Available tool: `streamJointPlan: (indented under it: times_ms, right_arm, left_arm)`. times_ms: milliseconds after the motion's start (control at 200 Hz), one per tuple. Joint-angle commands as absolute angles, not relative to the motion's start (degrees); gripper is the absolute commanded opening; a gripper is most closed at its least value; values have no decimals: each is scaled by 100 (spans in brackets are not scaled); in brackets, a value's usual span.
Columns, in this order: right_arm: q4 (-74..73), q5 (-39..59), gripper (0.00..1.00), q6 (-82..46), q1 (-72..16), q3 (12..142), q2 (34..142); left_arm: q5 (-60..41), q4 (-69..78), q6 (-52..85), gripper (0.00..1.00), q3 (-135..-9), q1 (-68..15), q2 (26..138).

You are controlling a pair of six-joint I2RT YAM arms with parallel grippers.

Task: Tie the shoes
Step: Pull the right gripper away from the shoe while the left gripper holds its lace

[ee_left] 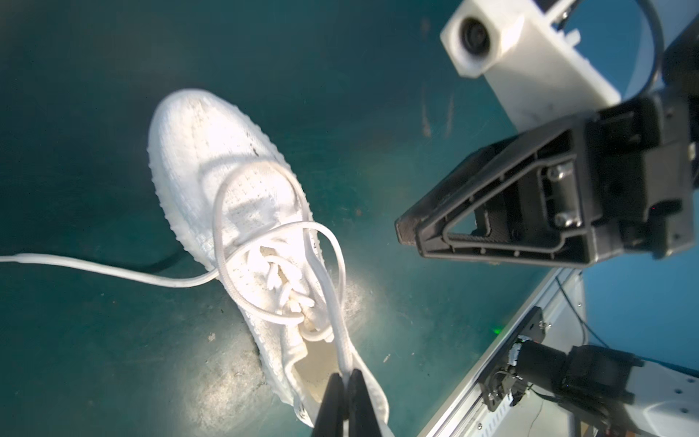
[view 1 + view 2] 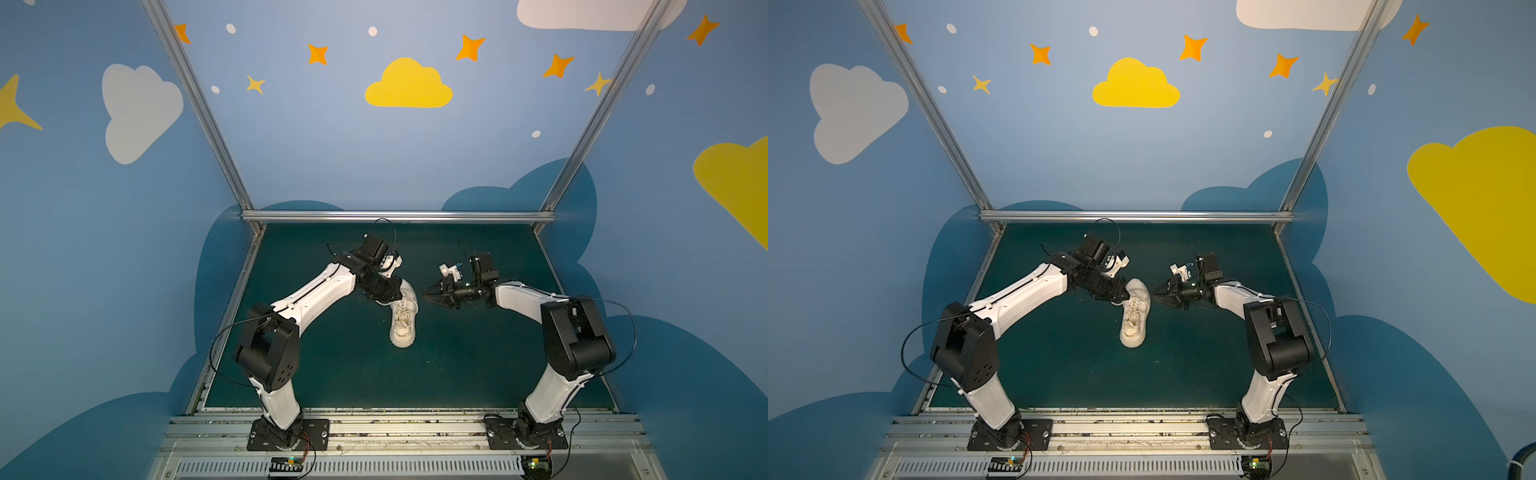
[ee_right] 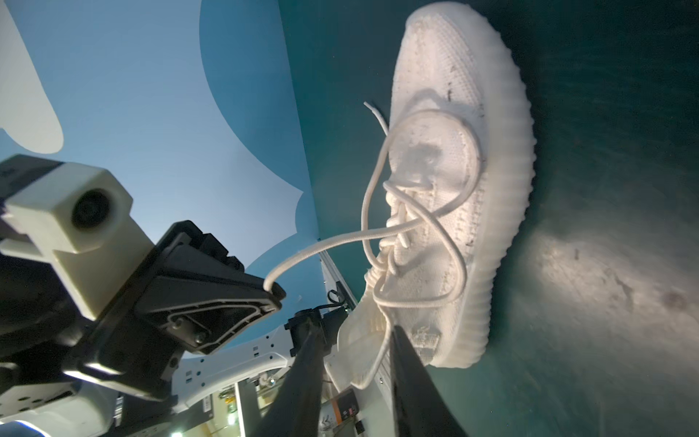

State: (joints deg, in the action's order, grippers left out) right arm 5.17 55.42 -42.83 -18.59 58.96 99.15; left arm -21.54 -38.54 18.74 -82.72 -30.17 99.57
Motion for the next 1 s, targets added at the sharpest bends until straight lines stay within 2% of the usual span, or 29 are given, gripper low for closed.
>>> streamJointPlan:
  times_ms: [0, 145, 240, 390, 601, 856, 936, 996]
  right_arm:
    - [1440, 4785, 32, -2977, -2026, 6088, 9249]
    - [1486, 3774, 35, -1965, -2516, 6011, 8609]
    - [1162, 3148, 41, -1301, -2895, 5862, 8318]
    - [380, 3120, 48, -729, -3093, 5782, 8459]
    - [659, 2934, 50, -594, -3177, 6517, 9195]
    - [563, 3166, 47, -366, -3332, 7092, 9895]
    - [576, 3219, 41, -411, -3350, 7259, 10046]
    - [580, 3283, 32, -422, -3351, 7365, 10146]
  left_arm:
    - [-2353, -3973, 1967, 6, -8346, -2927, 9673]
    - [-2379, -4011, 1941, 6, -8552, -2891, 9589]
    - [-2387, -4093, 1902, 6, -8681, -2892, 9573]
    - [-2397, -4113, 1913, 7, -8738, -2883, 9474]
    - [-2321, -4107, 1963, 7, -8667, -2883, 9282]
    - [-2304, -4140, 1995, 7, -8670, -2874, 9176]
    - [-2301, -4153, 1996, 7, -8668, -2865, 9158]
    - [-2279, -4170, 1995, 8, -8663, -2850, 9126]
